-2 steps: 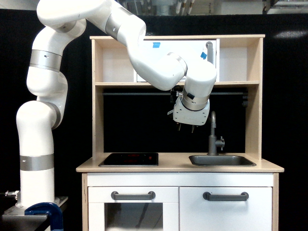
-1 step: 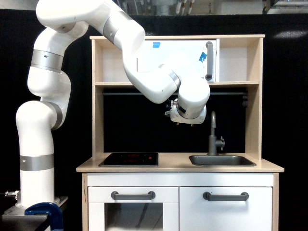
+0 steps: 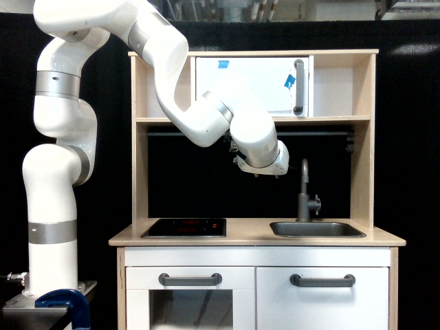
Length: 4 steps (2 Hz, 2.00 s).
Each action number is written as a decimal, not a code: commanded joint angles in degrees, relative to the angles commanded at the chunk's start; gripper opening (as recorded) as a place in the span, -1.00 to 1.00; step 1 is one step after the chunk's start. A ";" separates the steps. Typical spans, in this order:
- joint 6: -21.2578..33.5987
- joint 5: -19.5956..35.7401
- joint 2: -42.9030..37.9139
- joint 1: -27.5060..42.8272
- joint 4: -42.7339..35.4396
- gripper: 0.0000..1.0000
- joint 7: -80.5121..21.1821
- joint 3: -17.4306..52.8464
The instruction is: Open the oven door
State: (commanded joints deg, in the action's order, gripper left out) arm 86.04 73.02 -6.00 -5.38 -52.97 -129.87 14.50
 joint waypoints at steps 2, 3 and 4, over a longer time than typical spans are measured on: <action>0.32 0.01 -1.79 -0.39 -1.75 1.00 -0.14 -1.60; 0.09 0.15 -2.68 -1.51 -2.24 1.00 -0.50 -2.87; 1.77 -0.13 1.47 -1.21 -10.94 1.00 12.36 -4.62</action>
State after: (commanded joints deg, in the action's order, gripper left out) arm 87.82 72.89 -4.54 -6.59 -63.91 -117.51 9.88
